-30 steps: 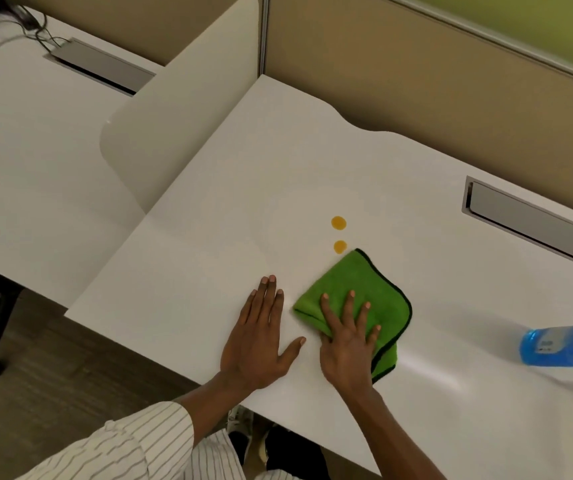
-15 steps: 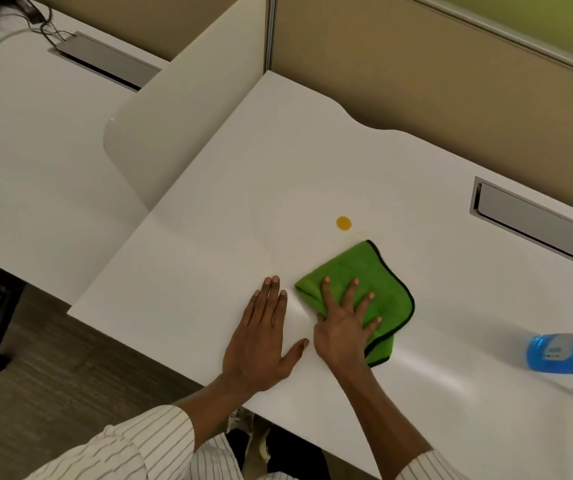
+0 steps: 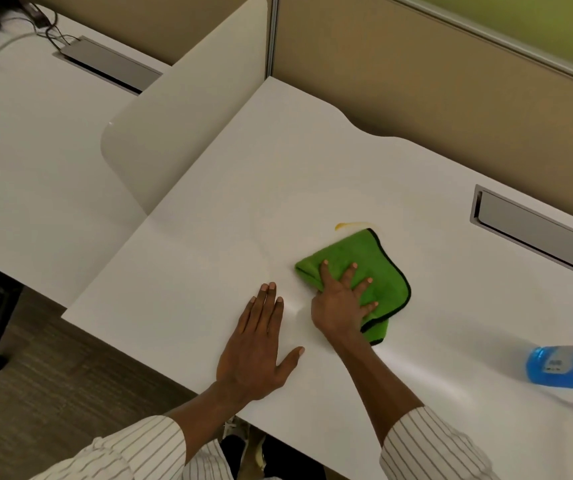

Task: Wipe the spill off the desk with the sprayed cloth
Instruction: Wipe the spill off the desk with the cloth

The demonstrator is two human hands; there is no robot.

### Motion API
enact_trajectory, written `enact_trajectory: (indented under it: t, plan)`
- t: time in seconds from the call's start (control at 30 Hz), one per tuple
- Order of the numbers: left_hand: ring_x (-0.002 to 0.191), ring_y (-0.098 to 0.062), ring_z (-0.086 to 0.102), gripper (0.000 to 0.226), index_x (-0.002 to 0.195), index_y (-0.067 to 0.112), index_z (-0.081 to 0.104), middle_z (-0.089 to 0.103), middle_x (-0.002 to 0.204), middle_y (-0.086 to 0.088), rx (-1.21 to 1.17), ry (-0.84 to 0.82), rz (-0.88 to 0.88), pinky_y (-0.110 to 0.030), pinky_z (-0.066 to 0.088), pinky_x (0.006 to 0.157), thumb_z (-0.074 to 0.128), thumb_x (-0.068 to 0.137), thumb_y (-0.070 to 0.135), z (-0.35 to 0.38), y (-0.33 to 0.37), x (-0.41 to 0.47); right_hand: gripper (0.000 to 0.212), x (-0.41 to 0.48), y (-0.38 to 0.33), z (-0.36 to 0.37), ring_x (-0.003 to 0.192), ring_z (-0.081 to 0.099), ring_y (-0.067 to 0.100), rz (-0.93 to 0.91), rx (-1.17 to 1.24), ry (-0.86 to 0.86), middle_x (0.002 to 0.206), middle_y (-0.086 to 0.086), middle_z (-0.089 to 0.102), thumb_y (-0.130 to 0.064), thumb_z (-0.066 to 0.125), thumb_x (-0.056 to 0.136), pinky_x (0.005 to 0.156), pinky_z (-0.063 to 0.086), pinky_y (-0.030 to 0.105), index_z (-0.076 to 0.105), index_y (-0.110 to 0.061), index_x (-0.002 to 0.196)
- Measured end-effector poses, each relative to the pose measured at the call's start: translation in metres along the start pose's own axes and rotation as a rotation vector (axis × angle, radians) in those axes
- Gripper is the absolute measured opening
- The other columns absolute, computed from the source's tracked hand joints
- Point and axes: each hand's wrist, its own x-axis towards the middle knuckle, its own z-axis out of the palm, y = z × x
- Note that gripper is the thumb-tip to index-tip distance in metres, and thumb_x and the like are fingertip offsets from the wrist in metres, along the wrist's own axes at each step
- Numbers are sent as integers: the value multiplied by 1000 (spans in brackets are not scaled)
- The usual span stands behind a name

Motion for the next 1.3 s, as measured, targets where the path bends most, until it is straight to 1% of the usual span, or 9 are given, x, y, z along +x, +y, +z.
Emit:
enact_trajectory:
  t: [0.2,0.43,0.57,0.7,0.97,1.07,1.17,1.23,1.3]
  plan:
    - [172,-30,4,97,170,0,23,4,183,-17,2,-6,-1,-46,19,135,42,106,70,-3,1,0,75,42,28,-28,161,-11,43,-275,-107,61,177,3,-5,-21,46,104,122,2,77,10,-51,163]
    - [172,-29,4,98,171,2,22,3,184,-15,-7,-16,-12,-45,19,134,43,105,71,-3,2,0,71,53,3,-29,153,-10,61,118,-22,-13,174,20,-12,-24,39,104,108,8,90,5,-41,164]
    - [172,-29,5,97,171,2,22,3,184,-15,-11,-12,-9,-46,19,135,44,106,70,-3,2,0,68,49,-8,-26,153,-3,63,-53,-149,-66,173,23,-8,-28,39,106,110,17,87,6,-41,164]
    - [172,-29,3,97,171,1,21,3,184,-16,16,-28,-11,-45,17,135,42,106,70,-5,2,0,67,72,26,-50,159,-2,51,-207,-124,-35,177,8,-2,-26,40,107,118,12,81,13,-50,163]
    - [172,-29,3,97,171,1,20,3,184,-16,12,-31,-15,-45,18,135,43,107,70,-6,3,-1,69,56,50,-44,156,-7,57,152,-4,3,175,14,-9,-24,39,106,114,12,85,8,-45,164]
    - [172,-29,4,98,171,1,20,3,184,-15,2,-14,-11,-45,18,136,45,106,69,-5,2,0,74,34,41,-22,156,-7,58,-34,-107,30,175,15,-9,-21,42,104,115,12,83,7,-43,165]
    - [172,-29,5,98,171,1,21,3,184,-16,9,-16,-3,-45,18,136,45,105,69,-4,2,1,76,37,55,-24,160,-10,47,-273,-134,71,177,5,-6,-19,45,104,123,5,75,9,-50,163]
    - [172,-29,5,97,171,1,22,4,184,-15,15,-19,-7,-45,17,136,44,106,70,-4,2,1,74,47,68,-31,161,-8,42,-278,-124,99,177,0,-3,-22,46,105,124,4,73,11,-53,162]
    - [172,-29,4,97,171,1,22,3,184,-15,16,-23,-6,-45,16,136,43,106,70,-5,2,1,76,53,73,-32,161,-8,44,-152,-89,119,177,2,-3,-20,46,103,121,6,77,11,-51,163]
